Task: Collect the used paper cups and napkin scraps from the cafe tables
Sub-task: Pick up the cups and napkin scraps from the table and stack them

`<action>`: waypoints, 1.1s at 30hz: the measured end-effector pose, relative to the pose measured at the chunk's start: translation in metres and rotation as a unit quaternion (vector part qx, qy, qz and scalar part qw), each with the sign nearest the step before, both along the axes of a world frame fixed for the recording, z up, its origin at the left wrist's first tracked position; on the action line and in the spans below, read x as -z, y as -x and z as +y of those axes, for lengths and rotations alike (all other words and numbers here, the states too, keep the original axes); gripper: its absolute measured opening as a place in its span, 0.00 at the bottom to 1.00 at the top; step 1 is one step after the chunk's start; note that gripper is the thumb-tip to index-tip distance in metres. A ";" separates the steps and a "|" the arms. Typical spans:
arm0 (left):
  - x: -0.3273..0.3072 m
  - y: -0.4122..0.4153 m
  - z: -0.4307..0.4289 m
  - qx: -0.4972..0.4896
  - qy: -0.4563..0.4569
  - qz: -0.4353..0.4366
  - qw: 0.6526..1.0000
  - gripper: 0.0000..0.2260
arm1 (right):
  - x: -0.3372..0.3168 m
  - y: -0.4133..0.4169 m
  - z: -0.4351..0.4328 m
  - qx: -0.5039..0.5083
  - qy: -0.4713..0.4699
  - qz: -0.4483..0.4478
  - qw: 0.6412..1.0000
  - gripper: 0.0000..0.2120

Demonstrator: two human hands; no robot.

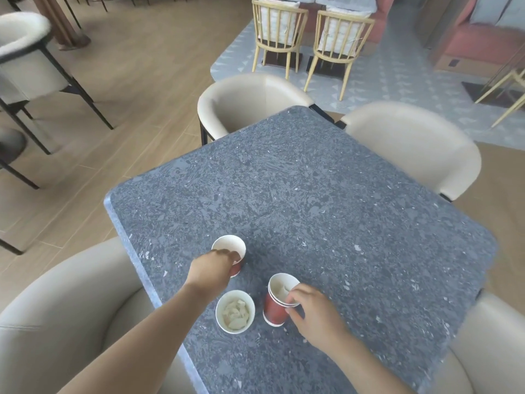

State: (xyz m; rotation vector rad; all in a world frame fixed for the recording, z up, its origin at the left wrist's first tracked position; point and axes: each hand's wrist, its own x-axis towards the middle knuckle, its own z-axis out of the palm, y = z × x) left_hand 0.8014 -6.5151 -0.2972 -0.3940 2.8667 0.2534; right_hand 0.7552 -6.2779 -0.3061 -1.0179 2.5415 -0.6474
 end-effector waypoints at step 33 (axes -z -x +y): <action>-0.020 -0.052 0.022 -0.021 -0.073 0.051 0.996 0.09 | -0.014 0.020 -0.043 -0.058 0.046 0.074 0.995 0.05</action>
